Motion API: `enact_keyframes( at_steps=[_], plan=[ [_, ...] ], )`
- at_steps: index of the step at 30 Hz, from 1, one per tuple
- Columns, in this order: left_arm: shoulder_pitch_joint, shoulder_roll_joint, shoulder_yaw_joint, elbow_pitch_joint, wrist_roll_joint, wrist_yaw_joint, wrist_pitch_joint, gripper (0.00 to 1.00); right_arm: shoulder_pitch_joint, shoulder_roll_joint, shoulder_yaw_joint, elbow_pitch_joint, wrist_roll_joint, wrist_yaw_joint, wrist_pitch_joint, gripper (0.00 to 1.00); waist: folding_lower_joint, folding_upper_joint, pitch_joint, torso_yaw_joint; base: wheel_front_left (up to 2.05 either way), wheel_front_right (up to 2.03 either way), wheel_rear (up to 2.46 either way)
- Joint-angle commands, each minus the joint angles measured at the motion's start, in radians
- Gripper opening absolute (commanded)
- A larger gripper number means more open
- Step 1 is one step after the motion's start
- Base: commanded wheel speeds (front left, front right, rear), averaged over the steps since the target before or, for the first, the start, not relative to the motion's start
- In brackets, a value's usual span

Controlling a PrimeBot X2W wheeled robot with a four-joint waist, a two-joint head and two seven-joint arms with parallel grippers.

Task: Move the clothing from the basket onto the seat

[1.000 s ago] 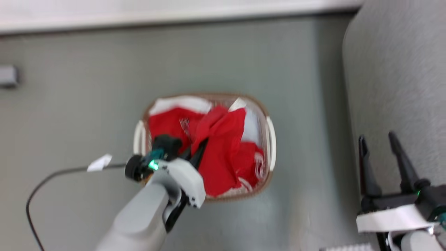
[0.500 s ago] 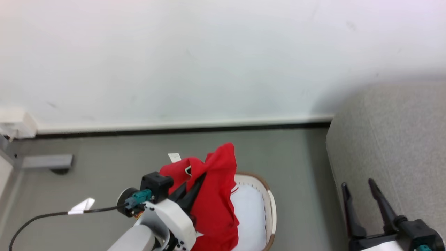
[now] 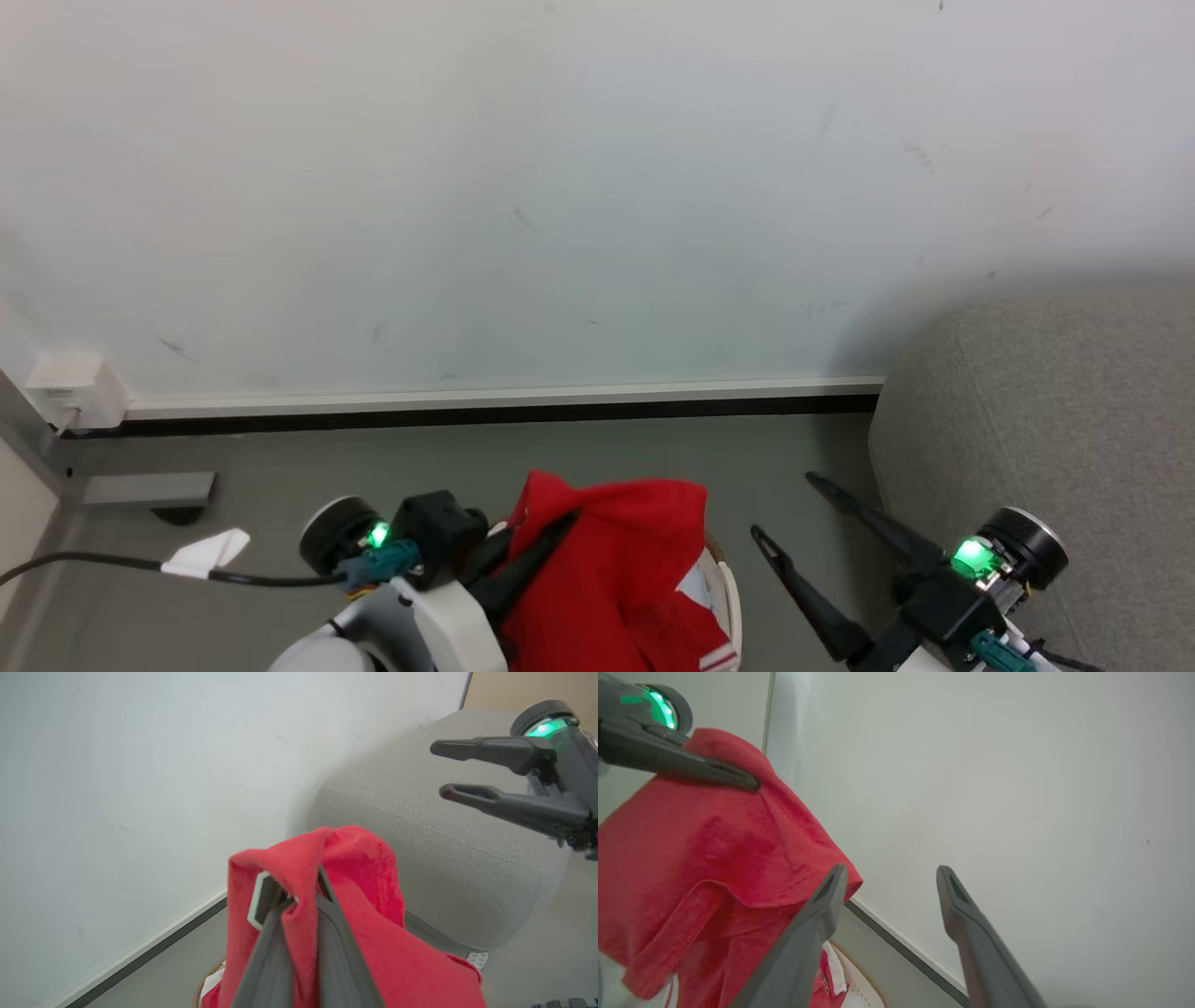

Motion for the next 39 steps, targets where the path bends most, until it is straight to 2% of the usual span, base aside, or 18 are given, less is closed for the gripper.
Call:
enact_keyframes(
  at_steps=[1, 7, 10, 13, 20, 30, 31, 32, 37, 38, 39],
  plan=[
    [0.011, 0.018, -0.007, -0.030, 0.018, -0.003, 0.015, 0.00, -0.055, -0.050, 0.073, 0.007, 0.021, -0.002, 0.010, 1.00, 0.0001, -0.0001, -0.003, -0.001, 0.00, 0.00, 0.00],
    [0.011, 0.043, -0.057, -0.125, 0.023, -0.024, 0.066, 0.00, -0.217, -0.174, 0.391, -0.014, 0.107, -0.002, 0.076, 1.00, 0.0001, -0.0001, -0.008, 0.001, 0.00, 0.00, 0.00],
    [0.007, 0.049, -0.088, -0.162, 0.022, -0.036, 0.085, 0.00, -0.293, -0.211, 0.539, -0.030, 0.164, -0.002, 0.110, 1.00, 0.0001, -0.0001, -0.006, 0.003, 0.00, 0.00, 0.00],
    [-0.005, 0.053, -0.114, -0.184, 0.018, -0.045, 0.095, 0.00, -0.367, -0.233, 0.639, -0.032, 0.212, -0.002, 0.127, 1.00, 0.0001, -0.0001, -0.004, 0.006, 0.00, 0.00, 0.00],
    [-0.030, 0.039, -0.163, -0.213, -0.007, -0.054, 0.083, 0.00, -0.435, -0.219, 0.702, -0.007, 0.268, -0.002, 0.102, 1.00, 0.0001, -0.0001, -0.001, 0.016, 0.00, 0.00, 0.00],
    [-0.055, 0.005, -0.191, -0.209, -0.027, -0.060, 0.045, 0.00, -0.363, -0.154, 0.718, 0.005, 0.334, -0.002, 0.130, 1.00, 0.0001, -0.0001, 0.003, 0.019, 0.00, 0.00, 0.00],
    [-0.057, 0.004, -0.194, -0.208, -0.028, -0.060, 0.043, 0.00, -0.355, -0.148, 0.716, 0.009, 0.335, -0.002, 0.133, 0.43, 0.0001, -0.0001, 0.004, 0.019, 0.00, 0.00, 0.00],
    [-0.057, 0.004, -0.195, -0.205, -0.030, -0.060, 0.040, 0.00, -0.349, -0.139, 0.717, 0.014, 0.350, -0.002, 0.126, 0.00, 0.0001, -0.0001, 0.004, 0.019, 0.00, 0.00, 0.00],
    [-0.059, 0.011, -0.192, -0.190, -0.032, -0.054, 0.030, 0.00, -0.356, -0.132, 0.717, 0.029, 0.395, -0.002, 0.088, 0.00, 0.0001, -0.0001, 0.009, 0.013, 0.00, 0.00, 0.00],
    [-0.059, 0.012, -0.190, -0.188, -0.029, -0.049, 0.029, 0.12, -0.364, -0.135, 0.717, 0.036, 0.406, -0.002, 0.078, 0.00, 0.0001, -0.0001, 0.010, 0.011, 0.00, 0.00, 0.00],
    [-0.059, 0.012, -0.187, -0.185, -0.023, -0.045, 0.022, 0.32, -0.372, -0.138, 0.717, 0.045, 0.417, -0.002, 0.070, 0.00, 0.0001, -0.0001, 0.011, 0.010, 0.00, 0.00, 0.00]
  ],
)
